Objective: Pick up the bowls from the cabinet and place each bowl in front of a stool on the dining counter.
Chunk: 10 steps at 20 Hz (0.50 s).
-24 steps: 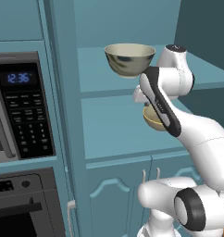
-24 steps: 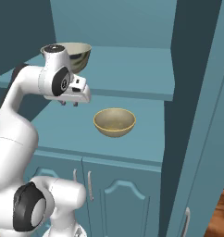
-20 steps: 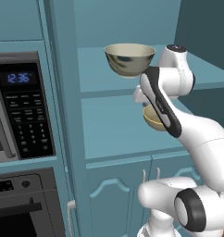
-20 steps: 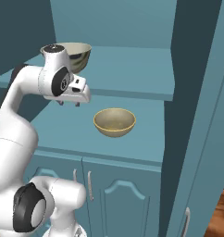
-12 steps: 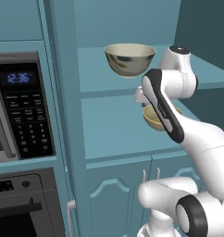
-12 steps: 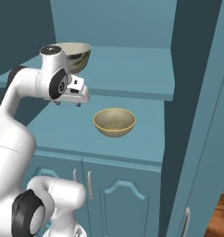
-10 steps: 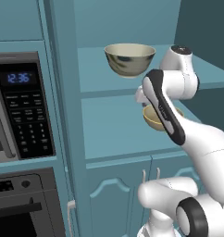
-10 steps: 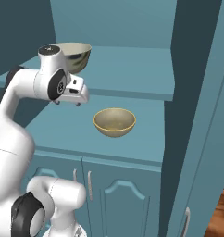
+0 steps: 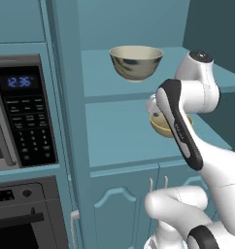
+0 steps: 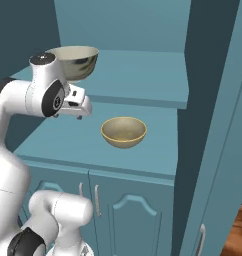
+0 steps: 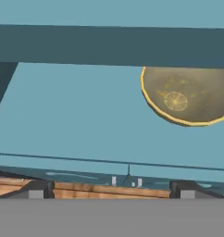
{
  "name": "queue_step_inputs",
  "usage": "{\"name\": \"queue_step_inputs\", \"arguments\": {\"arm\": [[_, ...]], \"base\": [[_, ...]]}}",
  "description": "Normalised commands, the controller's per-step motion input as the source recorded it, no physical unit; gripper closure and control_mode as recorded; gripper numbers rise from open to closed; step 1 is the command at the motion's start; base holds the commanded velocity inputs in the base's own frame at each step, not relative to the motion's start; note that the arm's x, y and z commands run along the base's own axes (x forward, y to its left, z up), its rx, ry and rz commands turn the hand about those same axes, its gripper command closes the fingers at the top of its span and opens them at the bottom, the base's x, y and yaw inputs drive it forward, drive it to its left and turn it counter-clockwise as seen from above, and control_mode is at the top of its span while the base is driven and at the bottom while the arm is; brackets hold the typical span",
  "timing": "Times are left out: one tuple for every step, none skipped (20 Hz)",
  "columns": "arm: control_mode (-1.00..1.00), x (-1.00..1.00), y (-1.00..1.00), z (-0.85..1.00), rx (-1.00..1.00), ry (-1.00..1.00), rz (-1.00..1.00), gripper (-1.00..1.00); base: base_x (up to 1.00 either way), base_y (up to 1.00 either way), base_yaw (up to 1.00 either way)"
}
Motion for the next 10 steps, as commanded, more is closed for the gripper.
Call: {"name": "queue_step_inputs", "arguments": {"arm": [[-1.0,-0.39,0.0,-0.01,-0.01,-0.04,0.0,-1.0],[-1.0,-0.36,0.0,-0.07,-0.03,-0.07,0.0,-1.0],[-1.0,-0.35,0.0,-0.13,-0.03,-0.08,0.0,-1.0],[-1.0,-0.32,0.0,-0.16,-0.04,-0.08,0.0,-1.0],[-1.0,-0.29,0.0,-0.16,-0.04,-0.07,0.0,-1.0],[-1.0,-0.24,0.0,-0.14,-0.02,-0.07,0.0,-1.0],[-1.0,-0.2,-0.01,-0.14,0.0,-0.07,0.0,-1.0],[-1.0,-0.16,-0.11,-0.14,0.0,-0.07,0.0,-1.0],[-1.0,-0.16,-0.17,-0.19,0.0,-0.06,0.0,-1.0],[-1.0,-0.14,-0.19,-0.21,0.0,-0.05,0.0,-1.0]], "base": [[0.0,0.0,0.0],[0.0,0.0,0.0],[0.0,0.0,0.0],[0.0,0.0,0.0],[0.0,0.0,0.0],[0.0,0.0,0.0],[0.0,0.0,0.0],[0.0,0.0,0.0],[0.0,0.0,0.0],[0.0,0.0,0.0]]}}
